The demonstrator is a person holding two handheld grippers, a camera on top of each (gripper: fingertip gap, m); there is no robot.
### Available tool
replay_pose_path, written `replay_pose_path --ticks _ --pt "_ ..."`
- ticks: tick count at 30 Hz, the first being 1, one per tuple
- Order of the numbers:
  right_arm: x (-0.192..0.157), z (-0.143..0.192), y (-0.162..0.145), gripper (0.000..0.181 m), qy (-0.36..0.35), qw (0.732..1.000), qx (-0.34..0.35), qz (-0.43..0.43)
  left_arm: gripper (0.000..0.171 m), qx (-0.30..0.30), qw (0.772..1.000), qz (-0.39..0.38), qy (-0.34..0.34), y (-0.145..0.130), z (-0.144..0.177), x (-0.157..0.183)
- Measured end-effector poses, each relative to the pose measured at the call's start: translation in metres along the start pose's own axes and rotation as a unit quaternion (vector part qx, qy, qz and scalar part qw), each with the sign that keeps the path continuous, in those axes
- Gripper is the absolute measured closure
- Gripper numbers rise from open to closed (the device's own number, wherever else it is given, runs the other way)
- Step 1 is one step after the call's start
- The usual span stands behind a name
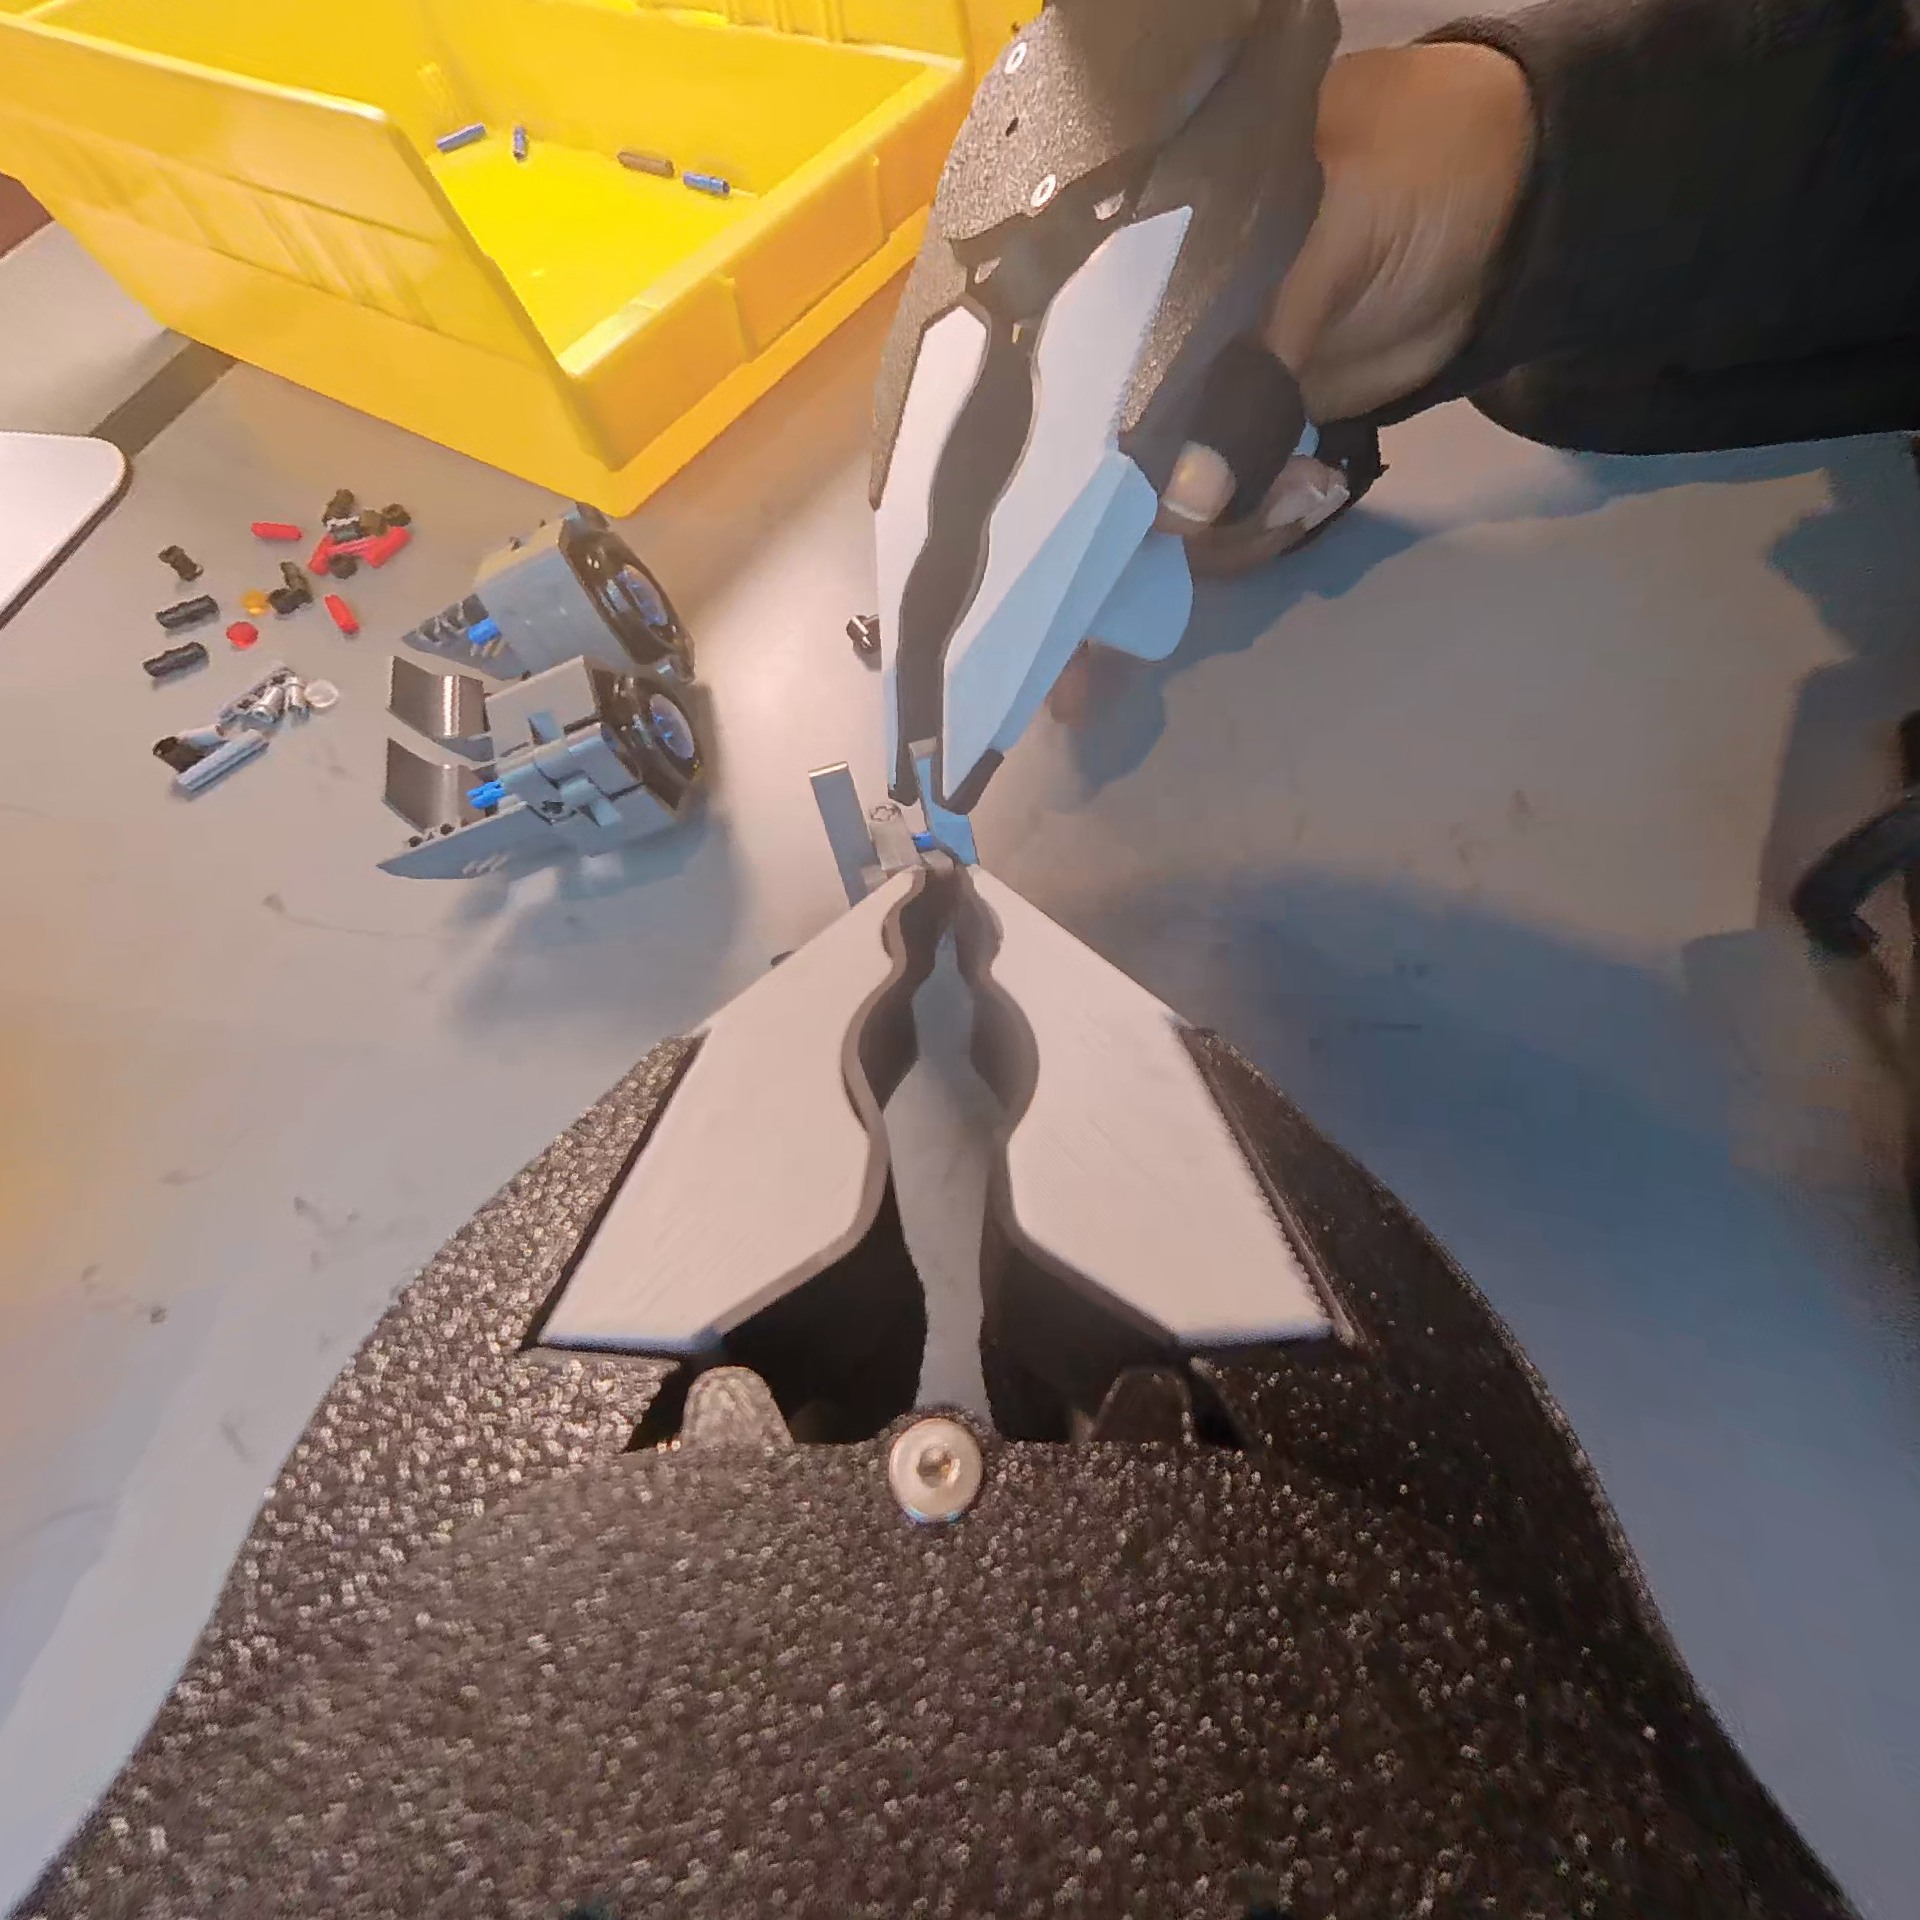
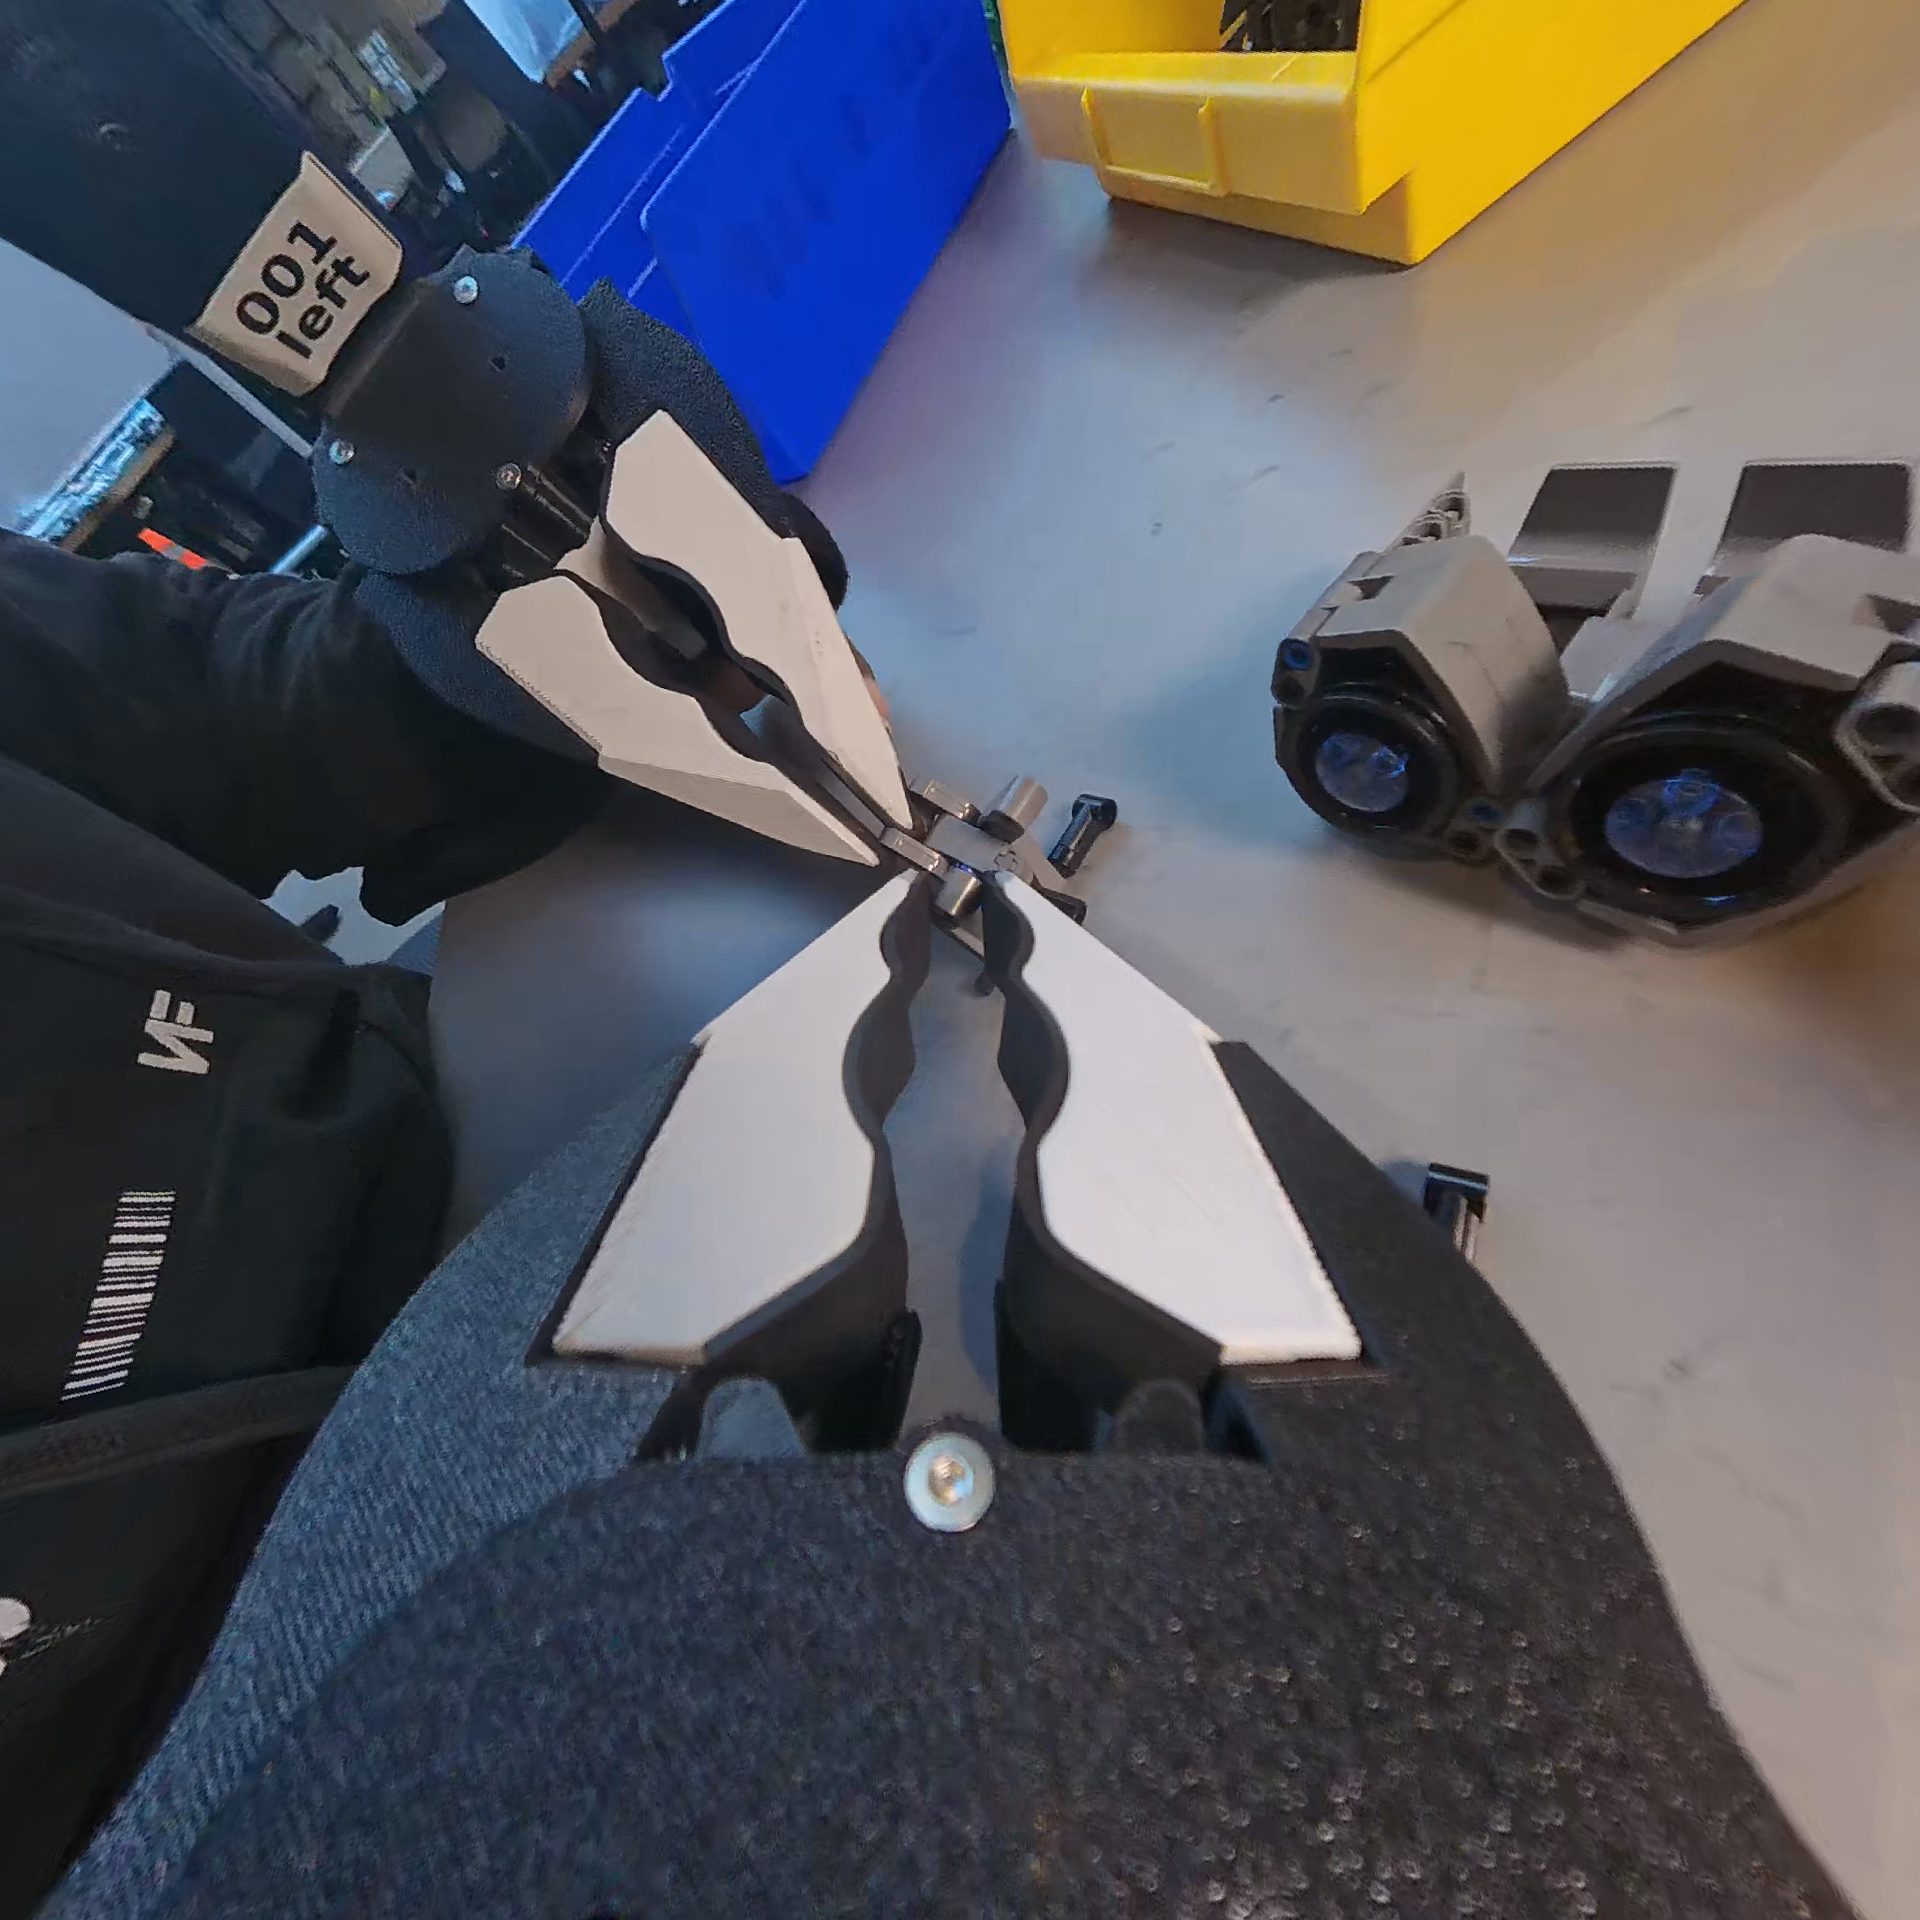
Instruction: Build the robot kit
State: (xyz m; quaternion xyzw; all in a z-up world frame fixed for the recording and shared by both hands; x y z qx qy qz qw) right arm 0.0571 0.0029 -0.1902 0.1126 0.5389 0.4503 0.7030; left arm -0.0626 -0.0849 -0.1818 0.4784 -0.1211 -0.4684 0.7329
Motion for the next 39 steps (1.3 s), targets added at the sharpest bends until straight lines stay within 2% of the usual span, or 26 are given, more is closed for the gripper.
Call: replay_pose_path --ticks 13,23,27,35,39 --pt "0.005 -0.002 -0.003 0.174 0.039 0.998 -0.027 -0.037 0.171 0.033 0.996 0.015 -0.077 -0.005 0.003 -0.004" --pt "0.000 -0.005 -0.007 0.175 0.055 0.997 -0.047 -0.034 0.171 0.049 0.991 -0.026 -0.121 -0.007 0.008 0.000" --pt "-0.003 -0.003 -0.003 0.174 0.057 0.997 -0.035 -0.029 0.170 0.071 0.988 0.025 -0.138 -0.007 0.011 -0.009" --pt "-0.001 0.000 0.001 0.174 0.000 1.000 -0.013 -0.021 0.169 0.015 0.999 -0.003 -0.041 -0.002 0.003 -0.006" --pt "-0.009 0.002 0.004 0.173 -0.013 0.999 0.005 0.046 0.169 0.028 0.999 -0.021 -0.015 0.000 0.008 -0.006"
Point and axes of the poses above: each gripper's, where its closed fingertips meet, z back along the fingers, y out of its top, x = y × z across the jaws, the point moved 8 cm from there along z, back along the fingers, and after that the axes turned 14 degrees about -z, right-handed, at the moved point
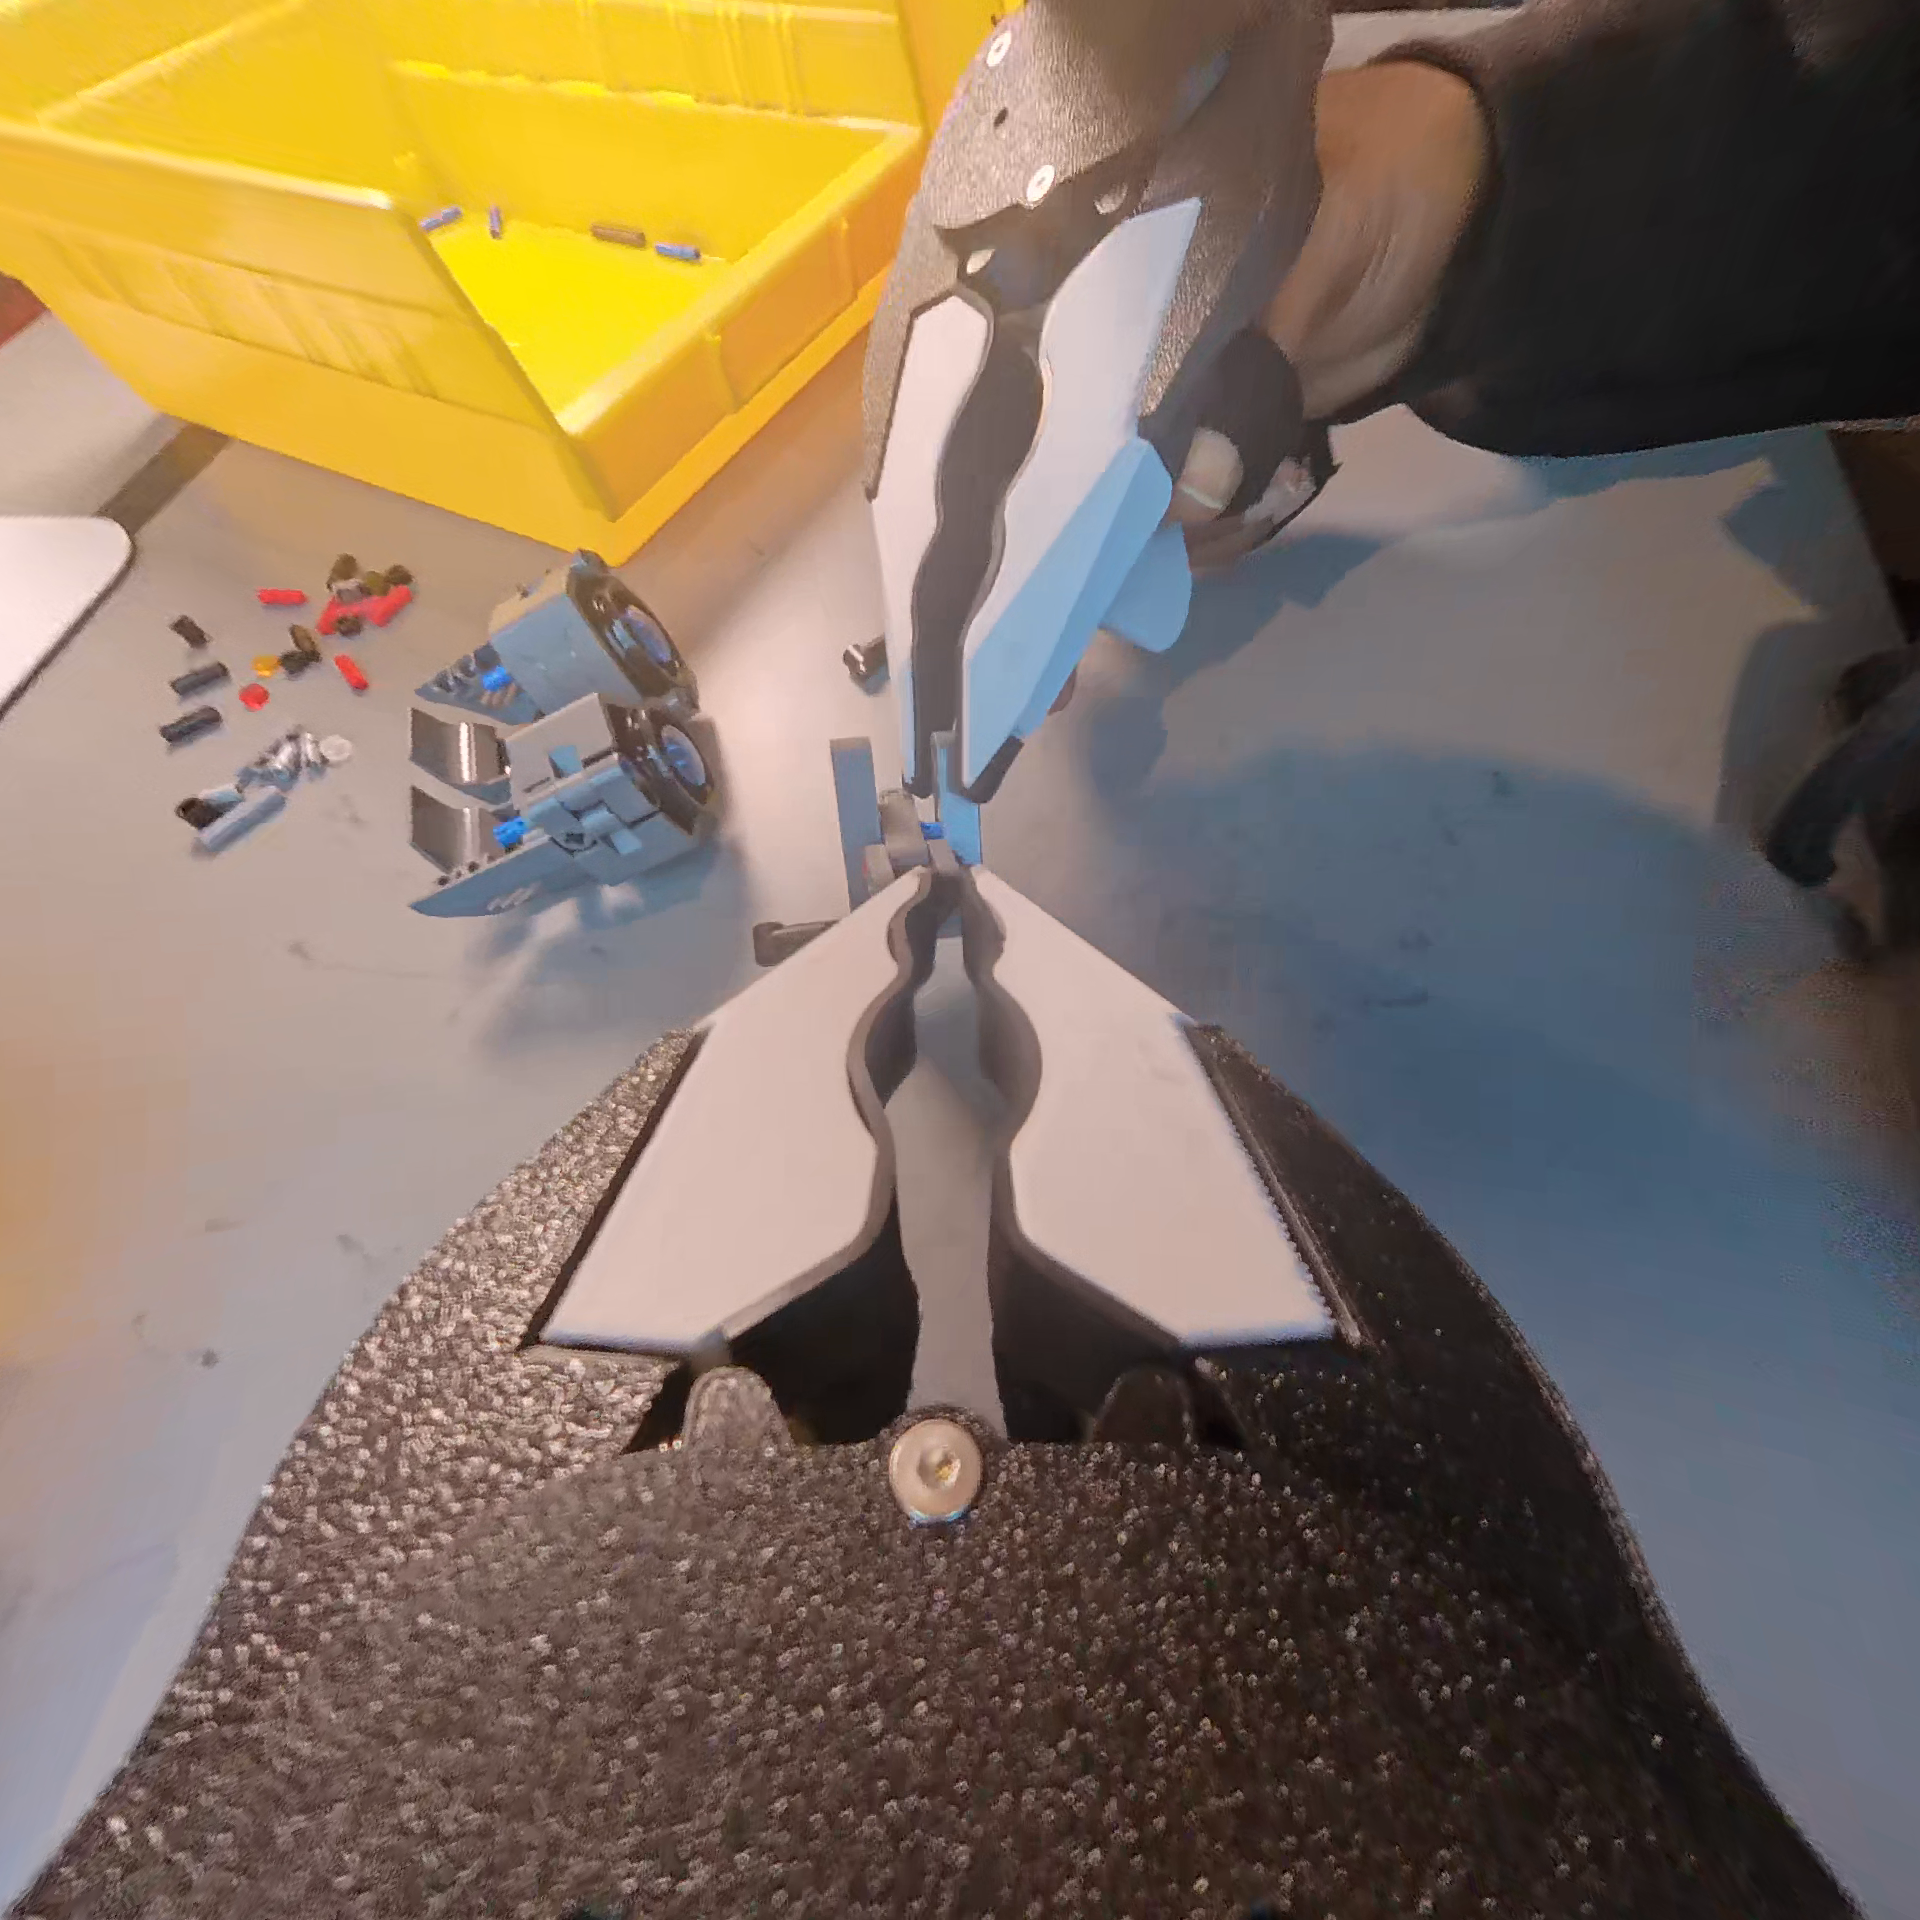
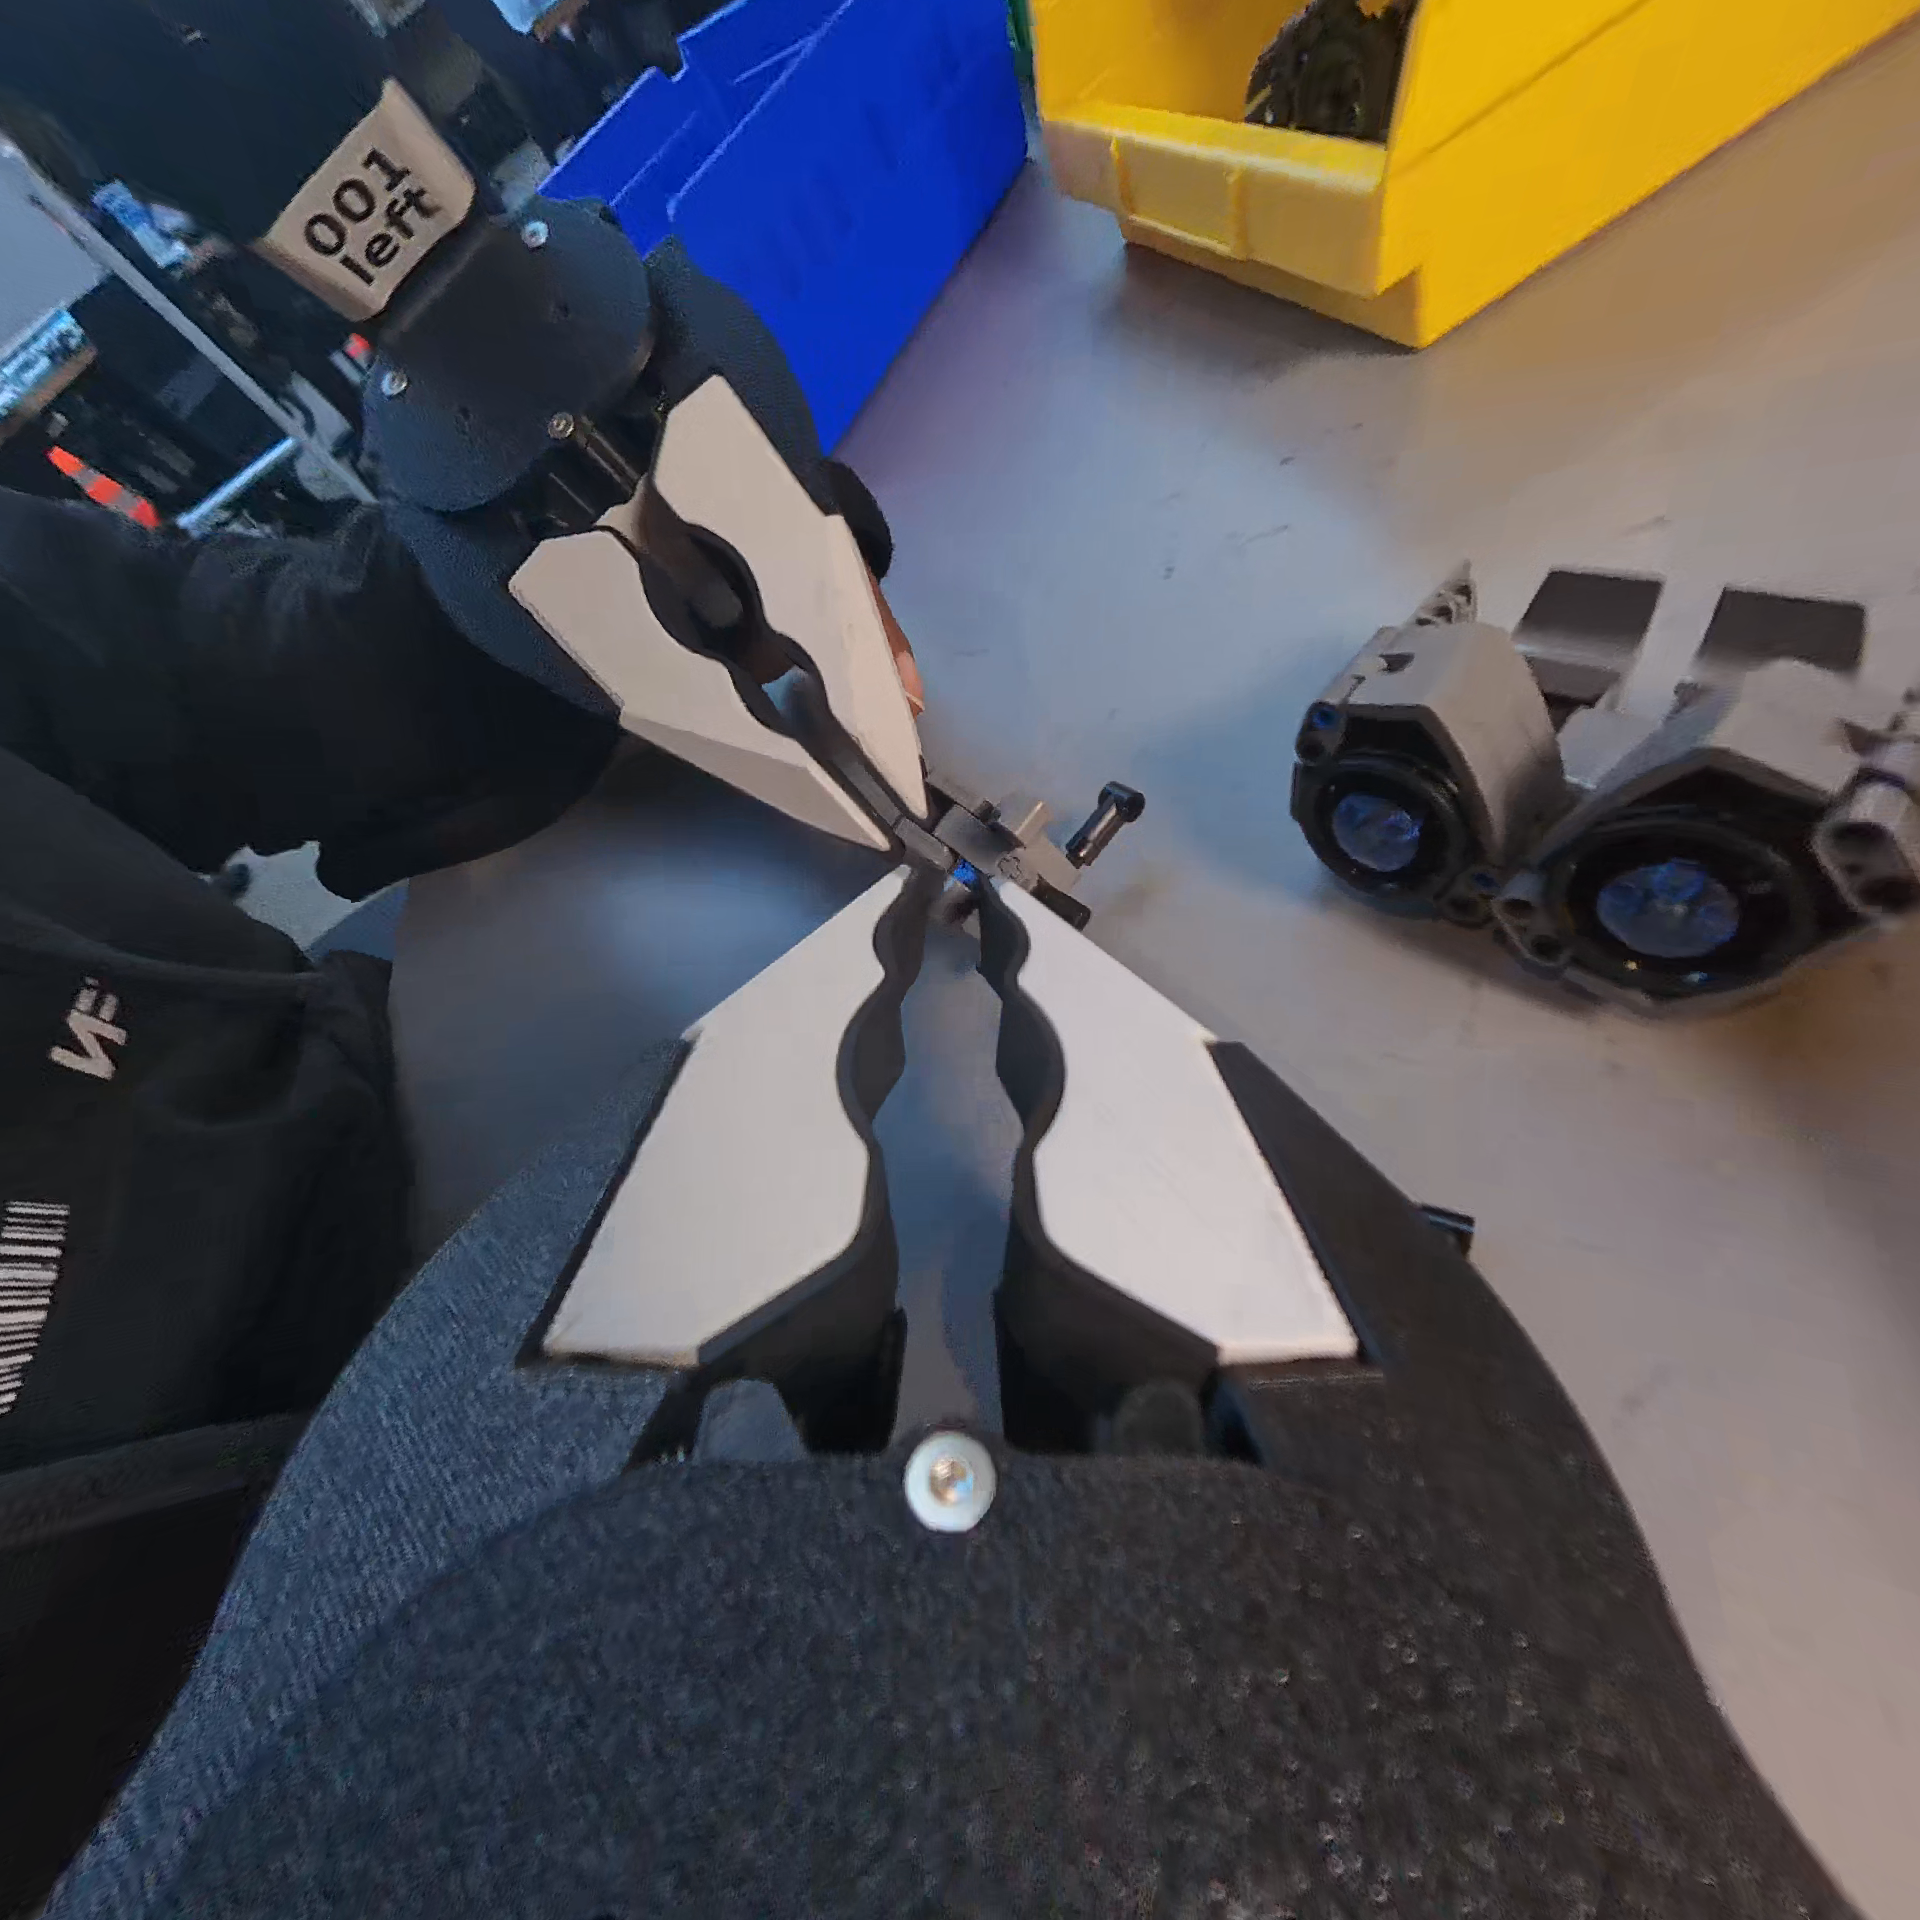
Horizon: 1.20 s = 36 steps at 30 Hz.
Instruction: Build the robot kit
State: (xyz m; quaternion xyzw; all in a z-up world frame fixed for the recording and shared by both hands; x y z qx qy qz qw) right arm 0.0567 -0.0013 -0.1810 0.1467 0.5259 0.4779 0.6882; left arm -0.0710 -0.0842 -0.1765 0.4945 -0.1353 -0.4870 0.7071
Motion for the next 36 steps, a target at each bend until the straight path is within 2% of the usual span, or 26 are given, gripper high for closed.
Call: replay_pose_path --ticks 3,6,9,10,12,18,23,27,36 --pt "-0.012 0.009 0.006 0.170 0.027 0.995 0.026 0.096 0.169 0.079 0.996 0.026 -0.013 0.008 0.014 -0.004" --pt "-0.021 0.020 0.012 0.142 0.025 0.982 0.049 0.179 0.169 0.131 0.991 0.000 -0.010 0.019 0.026 -0.003" --pt "-0.035 0.016 0.011 0.124 0.039 0.975 0.051 0.212 0.169 0.142 0.989 -0.030 -0.025 0.026 0.025 0.006" --pt "-0.039 0.013 0.009 0.126 0.050 0.974 0.047 0.217 0.169 0.147 0.988 -0.036 -0.033 0.028 0.024 0.009" --pt "-0.044 0.011 0.007 0.151 0.064 0.969 0.053 0.231 0.169 0.155 0.986 -0.043 -0.046 0.030 0.024 0.013" --pt "-0.052 0.014 0.006 0.153 0.087 0.961 0.060 0.255 0.169 0.184 0.980 -0.027 -0.076 0.035 0.030 0.015" --pt "-0.057 0.014 0.006 0.155 0.127 0.960 0.064 0.240 0.169 0.217 0.969 0.012 -0.120 0.035 0.033 0.014" --pt "-0.060 0.013 0.004 0.156 0.153 0.959 0.064 0.228 0.169 0.240 0.955 0.044 -0.171 0.033 0.034 0.012" --pt "-0.063 0.013 0.001 0.157 0.203 0.956 0.059 0.205 0.170 0.275 0.927 0.079 -0.240 0.032 0.033 0.012"
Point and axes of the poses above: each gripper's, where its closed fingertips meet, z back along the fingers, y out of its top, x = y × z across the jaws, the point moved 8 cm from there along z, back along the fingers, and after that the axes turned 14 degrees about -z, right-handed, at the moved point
